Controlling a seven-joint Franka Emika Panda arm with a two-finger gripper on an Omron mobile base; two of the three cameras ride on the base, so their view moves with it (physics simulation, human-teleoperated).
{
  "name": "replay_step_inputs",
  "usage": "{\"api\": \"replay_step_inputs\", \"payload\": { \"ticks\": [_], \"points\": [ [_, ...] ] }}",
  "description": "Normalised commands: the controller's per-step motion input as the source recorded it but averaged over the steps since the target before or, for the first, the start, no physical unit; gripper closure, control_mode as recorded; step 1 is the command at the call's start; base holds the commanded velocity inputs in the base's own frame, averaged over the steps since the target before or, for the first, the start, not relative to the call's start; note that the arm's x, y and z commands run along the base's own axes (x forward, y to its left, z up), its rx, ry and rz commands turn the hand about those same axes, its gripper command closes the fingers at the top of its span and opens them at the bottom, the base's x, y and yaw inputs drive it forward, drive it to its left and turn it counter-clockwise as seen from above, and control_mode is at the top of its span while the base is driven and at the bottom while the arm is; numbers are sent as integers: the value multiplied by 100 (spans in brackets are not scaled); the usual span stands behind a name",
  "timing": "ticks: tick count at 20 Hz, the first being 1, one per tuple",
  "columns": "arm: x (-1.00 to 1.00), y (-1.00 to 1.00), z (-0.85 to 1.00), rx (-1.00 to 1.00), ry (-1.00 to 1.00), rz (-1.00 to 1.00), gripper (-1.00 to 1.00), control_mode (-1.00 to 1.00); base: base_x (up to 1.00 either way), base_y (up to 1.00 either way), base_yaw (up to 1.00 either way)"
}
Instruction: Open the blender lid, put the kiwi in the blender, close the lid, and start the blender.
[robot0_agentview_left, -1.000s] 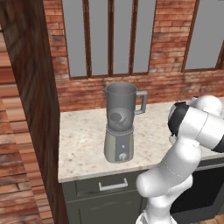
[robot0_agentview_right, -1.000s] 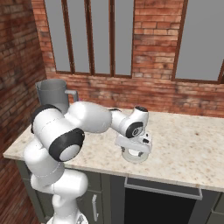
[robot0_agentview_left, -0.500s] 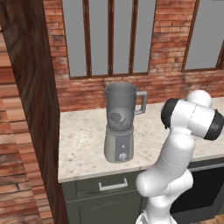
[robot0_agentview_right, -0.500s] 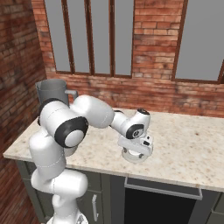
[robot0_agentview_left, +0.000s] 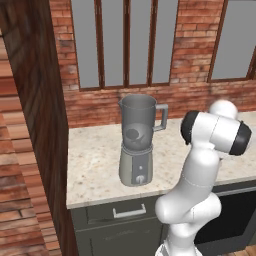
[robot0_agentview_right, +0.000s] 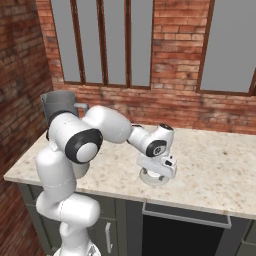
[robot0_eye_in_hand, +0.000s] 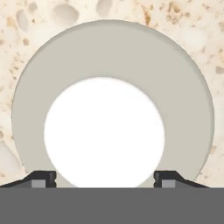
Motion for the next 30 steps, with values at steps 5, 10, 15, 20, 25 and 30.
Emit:
{"api": "replay_step_inputs", "payload": {
  "ticks": [5,10,15,20,25,30],
  "points": [
    [27,33,-35,-4,3,-10,-100,-100,0,0,0],
    [24,34,-44,-2,3,-10,100,-100,0,0,0],
    [3,32,-31,0,0,-10,100,-100,0,0,0],
    [0,12,1,0,0,-4,100,-100,0,0,0],
    [0,6,31,0,-4,-2,100,-100,0,0,0],
    [-14,0,72,0,-16,-1,100,-100,0,0,0]
  ]
}}
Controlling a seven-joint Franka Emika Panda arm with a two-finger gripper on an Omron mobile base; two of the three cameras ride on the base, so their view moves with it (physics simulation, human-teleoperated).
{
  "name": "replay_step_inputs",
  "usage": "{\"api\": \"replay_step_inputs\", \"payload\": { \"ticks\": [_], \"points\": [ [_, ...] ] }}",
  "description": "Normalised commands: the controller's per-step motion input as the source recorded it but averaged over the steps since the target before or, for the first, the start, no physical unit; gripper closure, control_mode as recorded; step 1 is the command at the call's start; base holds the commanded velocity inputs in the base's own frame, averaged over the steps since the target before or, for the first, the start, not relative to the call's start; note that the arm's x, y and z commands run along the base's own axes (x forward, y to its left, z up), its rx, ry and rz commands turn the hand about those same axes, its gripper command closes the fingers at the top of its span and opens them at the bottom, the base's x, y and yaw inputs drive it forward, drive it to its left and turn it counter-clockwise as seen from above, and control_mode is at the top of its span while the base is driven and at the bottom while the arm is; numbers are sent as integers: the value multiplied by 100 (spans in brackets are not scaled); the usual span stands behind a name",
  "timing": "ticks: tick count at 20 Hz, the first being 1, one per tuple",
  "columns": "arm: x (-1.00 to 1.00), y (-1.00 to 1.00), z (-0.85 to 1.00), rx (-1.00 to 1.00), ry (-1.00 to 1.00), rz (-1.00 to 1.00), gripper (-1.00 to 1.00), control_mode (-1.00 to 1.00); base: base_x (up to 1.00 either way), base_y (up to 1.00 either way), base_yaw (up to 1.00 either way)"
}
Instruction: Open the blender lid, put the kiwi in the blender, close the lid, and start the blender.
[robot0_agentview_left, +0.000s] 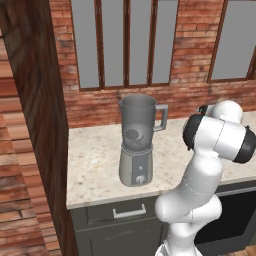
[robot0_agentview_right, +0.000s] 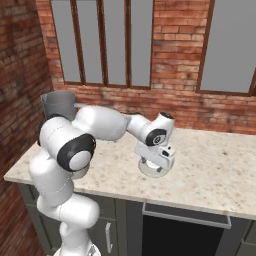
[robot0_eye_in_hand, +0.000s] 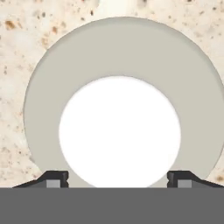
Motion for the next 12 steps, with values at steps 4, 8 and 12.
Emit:
{"api": "replay_step_inputs", "payload": {
  "ticks": [4,8,12],
  "points": [
    [-34,0,100,0,-21,0,100,-100,0,0,0],
    [-44,12,100,0,-25,0,100,-100,0,0,0],
    [-45,26,100,-4,-30,0,100,-100,0,0,0]
  ]
}}
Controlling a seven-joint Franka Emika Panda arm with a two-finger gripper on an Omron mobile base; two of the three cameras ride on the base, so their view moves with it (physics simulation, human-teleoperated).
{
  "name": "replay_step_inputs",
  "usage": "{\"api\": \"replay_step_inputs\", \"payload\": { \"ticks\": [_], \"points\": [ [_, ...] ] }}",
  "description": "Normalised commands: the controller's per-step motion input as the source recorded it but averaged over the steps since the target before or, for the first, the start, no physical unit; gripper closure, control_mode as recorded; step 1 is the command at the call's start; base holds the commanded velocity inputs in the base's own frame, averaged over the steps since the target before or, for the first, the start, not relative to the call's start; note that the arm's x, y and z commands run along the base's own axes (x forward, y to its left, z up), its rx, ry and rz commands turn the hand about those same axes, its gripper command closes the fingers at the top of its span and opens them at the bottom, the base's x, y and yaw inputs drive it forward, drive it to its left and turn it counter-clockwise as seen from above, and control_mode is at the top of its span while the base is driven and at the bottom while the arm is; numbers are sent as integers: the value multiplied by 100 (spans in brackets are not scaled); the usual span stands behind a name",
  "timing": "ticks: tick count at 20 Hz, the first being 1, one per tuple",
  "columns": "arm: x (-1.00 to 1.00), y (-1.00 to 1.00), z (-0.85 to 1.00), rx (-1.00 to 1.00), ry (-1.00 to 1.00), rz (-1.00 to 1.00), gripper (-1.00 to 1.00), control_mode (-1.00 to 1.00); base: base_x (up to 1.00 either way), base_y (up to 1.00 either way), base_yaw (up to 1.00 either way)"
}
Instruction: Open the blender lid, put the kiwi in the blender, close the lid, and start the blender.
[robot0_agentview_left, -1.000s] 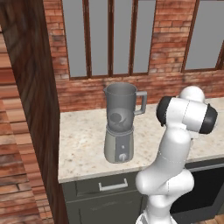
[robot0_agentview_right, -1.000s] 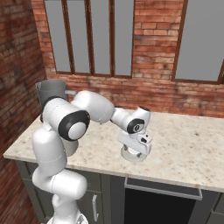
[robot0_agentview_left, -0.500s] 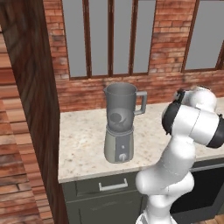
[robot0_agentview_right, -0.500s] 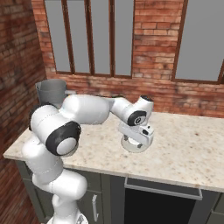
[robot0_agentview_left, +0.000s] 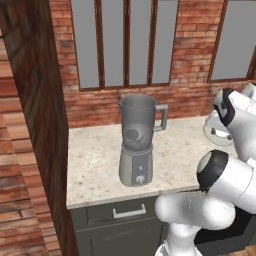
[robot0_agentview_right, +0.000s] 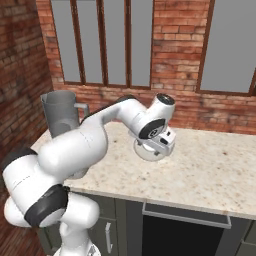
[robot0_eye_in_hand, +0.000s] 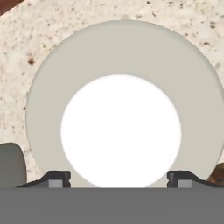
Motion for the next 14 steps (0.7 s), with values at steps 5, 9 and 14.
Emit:
{"api": "replay_step_inputs", "payload": {
  "ticks": [5,9,14],
  "points": [
    [-40,38,100,-7,-28,0,100,-100,0,0,0],
    [-27,58,100,-11,-22,0,100,-100,0,0,0],
    [-24,67,100,-14,-16,0,100,-100,0,0,0]
  ]
}}
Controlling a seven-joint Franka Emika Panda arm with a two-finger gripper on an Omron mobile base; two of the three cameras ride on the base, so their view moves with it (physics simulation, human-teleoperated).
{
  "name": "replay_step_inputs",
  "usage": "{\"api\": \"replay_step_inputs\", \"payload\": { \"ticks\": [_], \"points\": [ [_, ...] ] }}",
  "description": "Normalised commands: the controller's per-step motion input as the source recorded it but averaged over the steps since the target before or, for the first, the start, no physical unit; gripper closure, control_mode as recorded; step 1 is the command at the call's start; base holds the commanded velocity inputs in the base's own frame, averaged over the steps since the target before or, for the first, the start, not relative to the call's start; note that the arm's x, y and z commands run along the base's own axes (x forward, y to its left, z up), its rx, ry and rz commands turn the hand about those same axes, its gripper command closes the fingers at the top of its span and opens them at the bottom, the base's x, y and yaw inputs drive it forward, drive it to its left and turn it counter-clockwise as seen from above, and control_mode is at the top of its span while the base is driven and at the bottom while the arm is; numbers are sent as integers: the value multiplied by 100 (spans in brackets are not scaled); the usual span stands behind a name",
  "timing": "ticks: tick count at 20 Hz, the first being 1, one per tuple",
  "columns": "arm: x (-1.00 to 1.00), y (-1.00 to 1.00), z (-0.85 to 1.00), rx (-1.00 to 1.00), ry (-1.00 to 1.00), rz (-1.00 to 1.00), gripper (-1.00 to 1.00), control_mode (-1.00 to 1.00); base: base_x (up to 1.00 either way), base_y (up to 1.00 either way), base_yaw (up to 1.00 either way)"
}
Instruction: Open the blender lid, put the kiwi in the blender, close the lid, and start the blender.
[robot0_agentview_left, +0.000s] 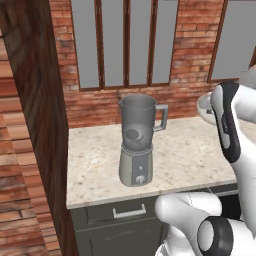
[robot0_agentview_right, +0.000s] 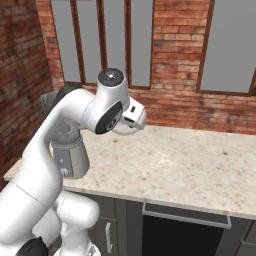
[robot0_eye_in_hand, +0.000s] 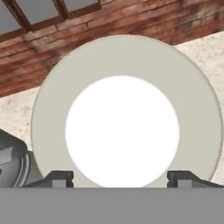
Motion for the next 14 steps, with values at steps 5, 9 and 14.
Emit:
{"api": "replay_step_inputs", "payload": {
  "ticks": [5,9,14],
  "points": [
    [-22,66,100,-16,-11,0,100,-100,0,0,0],
    [-18,69,100,-17,-3,2,100,-100,0,0,0],
    [0,91,77,-18,9,6,100,-100,0,0,0]
  ]
}}
